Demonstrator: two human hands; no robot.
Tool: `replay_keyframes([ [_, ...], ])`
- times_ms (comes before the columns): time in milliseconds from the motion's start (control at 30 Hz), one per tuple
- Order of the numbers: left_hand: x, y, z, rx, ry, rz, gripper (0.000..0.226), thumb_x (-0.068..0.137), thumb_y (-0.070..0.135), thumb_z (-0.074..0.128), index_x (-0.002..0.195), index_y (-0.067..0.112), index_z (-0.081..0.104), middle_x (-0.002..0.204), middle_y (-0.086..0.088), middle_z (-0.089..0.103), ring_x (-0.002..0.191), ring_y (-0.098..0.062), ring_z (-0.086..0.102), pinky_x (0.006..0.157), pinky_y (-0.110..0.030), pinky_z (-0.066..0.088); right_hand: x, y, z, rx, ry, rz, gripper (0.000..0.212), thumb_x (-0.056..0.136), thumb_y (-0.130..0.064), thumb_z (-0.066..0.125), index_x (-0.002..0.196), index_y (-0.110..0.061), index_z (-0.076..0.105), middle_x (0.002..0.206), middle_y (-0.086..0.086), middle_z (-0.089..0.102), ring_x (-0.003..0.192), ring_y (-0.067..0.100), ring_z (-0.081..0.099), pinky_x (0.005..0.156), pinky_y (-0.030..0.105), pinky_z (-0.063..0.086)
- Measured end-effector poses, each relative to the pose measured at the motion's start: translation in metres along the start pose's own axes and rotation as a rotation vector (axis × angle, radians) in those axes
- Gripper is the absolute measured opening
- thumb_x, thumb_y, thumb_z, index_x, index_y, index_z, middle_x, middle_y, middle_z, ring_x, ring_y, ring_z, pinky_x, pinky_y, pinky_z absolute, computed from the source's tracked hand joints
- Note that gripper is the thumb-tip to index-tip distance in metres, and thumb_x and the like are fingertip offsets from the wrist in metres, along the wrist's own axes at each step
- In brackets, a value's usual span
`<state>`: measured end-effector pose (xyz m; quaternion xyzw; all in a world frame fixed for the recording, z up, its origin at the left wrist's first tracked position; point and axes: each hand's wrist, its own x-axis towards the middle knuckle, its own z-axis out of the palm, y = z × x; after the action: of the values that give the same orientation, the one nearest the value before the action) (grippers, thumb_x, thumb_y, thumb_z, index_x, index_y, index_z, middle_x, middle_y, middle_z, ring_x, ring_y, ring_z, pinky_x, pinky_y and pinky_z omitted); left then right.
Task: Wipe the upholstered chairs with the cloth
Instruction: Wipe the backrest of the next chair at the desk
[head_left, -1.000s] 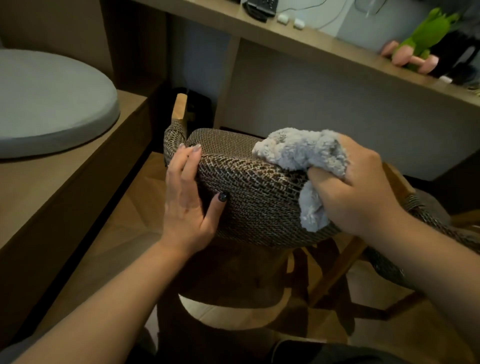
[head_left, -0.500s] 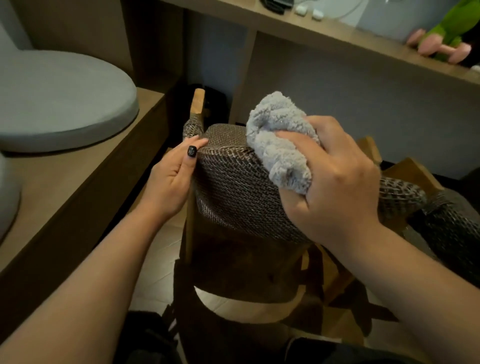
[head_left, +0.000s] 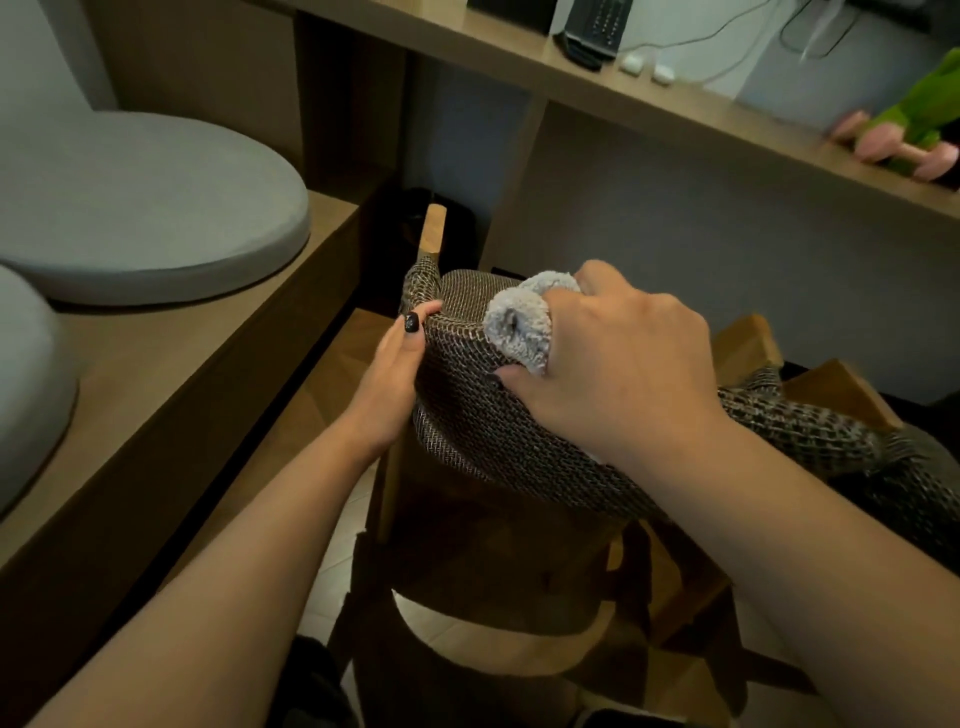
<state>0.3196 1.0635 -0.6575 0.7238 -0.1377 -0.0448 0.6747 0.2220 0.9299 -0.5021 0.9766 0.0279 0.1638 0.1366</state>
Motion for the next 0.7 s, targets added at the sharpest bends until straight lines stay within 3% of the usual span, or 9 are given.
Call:
replay_keyframes([
  [67, -0.003, 0.006, 0.004, -0.053, 0.018, -0.034, 0.04, 0.104, 0.041, 0.016, 0.133, 0.038, 0.044, 0.128, 0.021, 0.045, 0.102, 0.024, 0.042, 0.086, -0.01, 0.034, 0.0, 0.0, -0.004, 0.029, -0.006, -0.003, 0.045, 0.079, -0.063, 0.057, 0.096, -0.022, 0.058, 0.092, -0.003, 0.037, 0.068, 0.022, 0.034, 0.059, 0.03, 0.03],
  [133, -0.007, 0.009, 0.004, -0.044, 0.042, -0.052, 0.04, 0.105, 0.039, 0.016, 0.13, 0.037, 0.047, 0.127, 0.018, 0.046, 0.097, 0.026, 0.042, 0.078, -0.007, 0.033, -0.002, 0.001, -0.006, 0.048, -0.009, -0.006, 0.043, 0.08, -0.062, 0.058, 0.095, -0.021, 0.059, 0.089, -0.003, 0.035, 0.068, 0.022, 0.036, 0.058, 0.029, 0.031],
  [267, -0.018, 0.011, 0.002, 0.048, 0.101, -0.016, 0.035, 0.101, 0.044, 0.025, 0.12, 0.036, 0.053, 0.138, -0.004, 0.047, 0.124, -0.012, 0.045, 0.103, -0.032, 0.039, -0.017, 0.006, -0.009, 0.057, 0.01, -0.056, 0.043, 0.076, -0.059, 0.064, 0.094, -0.02, 0.061, 0.086, -0.002, 0.042, 0.064, 0.021, 0.039, 0.056, 0.029, 0.03],
  [333, -0.03, 0.011, 0.003, 0.09, 0.117, -0.068, 0.029, 0.091, 0.056, 0.03, 0.108, 0.051, 0.052, 0.142, -0.005, 0.043, 0.134, -0.021, 0.038, 0.109, -0.049, 0.035, -0.031, 0.01, -0.009, 0.05, 0.014, -0.093, 0.043, 0.068, -0.056, 0.073, 0.088, -0.019, 0.065, 0.08, 0.0, 0.049, 0.058, 0.022, 0.047, 0.05, 0.026, 0.029],
  [400, -0.046, 0.016, 0.003, 0.098, 0.112, -0.11, 0.027, 0.084, 0.065, 0.031, 0.104, 0.061, 0.049, 0.151, -0.004, 0.034, 0.143, -0.024, 0.026, 0.112, -0.056, 0.029, -0.043, 0.012, -0.012, 0.066, -0.008, -0.079, 0.045, 0.059, -0.055, 0.079, 0.084, -0.019, 0.067, 0.076, 0.0, 0.052, 0.054, 0.022, 0.053, 0.046, 0.024, 0.029],
  [467, -0.062, 0.027, 0.005, 0.081, 0.099, -0.129, 0.026, 0.092, 0.057, 0.032, 0.115, 0.063, 0.043, 0.157, -0.002, 0.024, 0.146, -0.022, 0.019, 0.115, -0.054, 0.024, -0.05, 0.012, -0.015, 0.082, -0.009, -0.071, 0.047, 0.06, -0.058, 0.077, 0.086, -0.02, 0.067, 0.078, 0.0, 0.052, 0.057, 0.021, 0.056, 0.046, 0.024, 0.031],
  [567, -0.078, 0.042, 0.014, -0.069, 0.097, -0.202, 0.042, 0.104, 0.033, 0.032, 0.145, 0.042, 0.03, 0.159, 0.003, 0.022, 0.145, -0.02, 0.021, 0.117, -0.043, 0.023, -0.052, 0.009, -0.021, 0.114, 0.014, -0.044, 0.047, 0.073, -0.06, 0.065, 0.101, -0.023, 0.063, 0.093, -0.001, 0.051, 0.077, 0.022, 0.059, 0.055, 0.027, 0.036],
  [700, -0.09, 0.065, 0.025, -0.209, 0.093, -0.323, 0.05, 0.104, 0.034, 0.035, 0.152, 0.033, 0.021, 0.157, 0.002, 0.026, 0.143, -0.022, 0.029, 0.112, -0.043, 0.026, -0.055, 0.009, -0.028, 0.161, -0.009, -0.015, 0.047, 0.079, -0.059, 0.059, 0.109, -0.023, 0.059, 0.103, 0.0, 0.049, 0.089, 0.023, 0.059, 0.062, 0.03, 0.037],
])
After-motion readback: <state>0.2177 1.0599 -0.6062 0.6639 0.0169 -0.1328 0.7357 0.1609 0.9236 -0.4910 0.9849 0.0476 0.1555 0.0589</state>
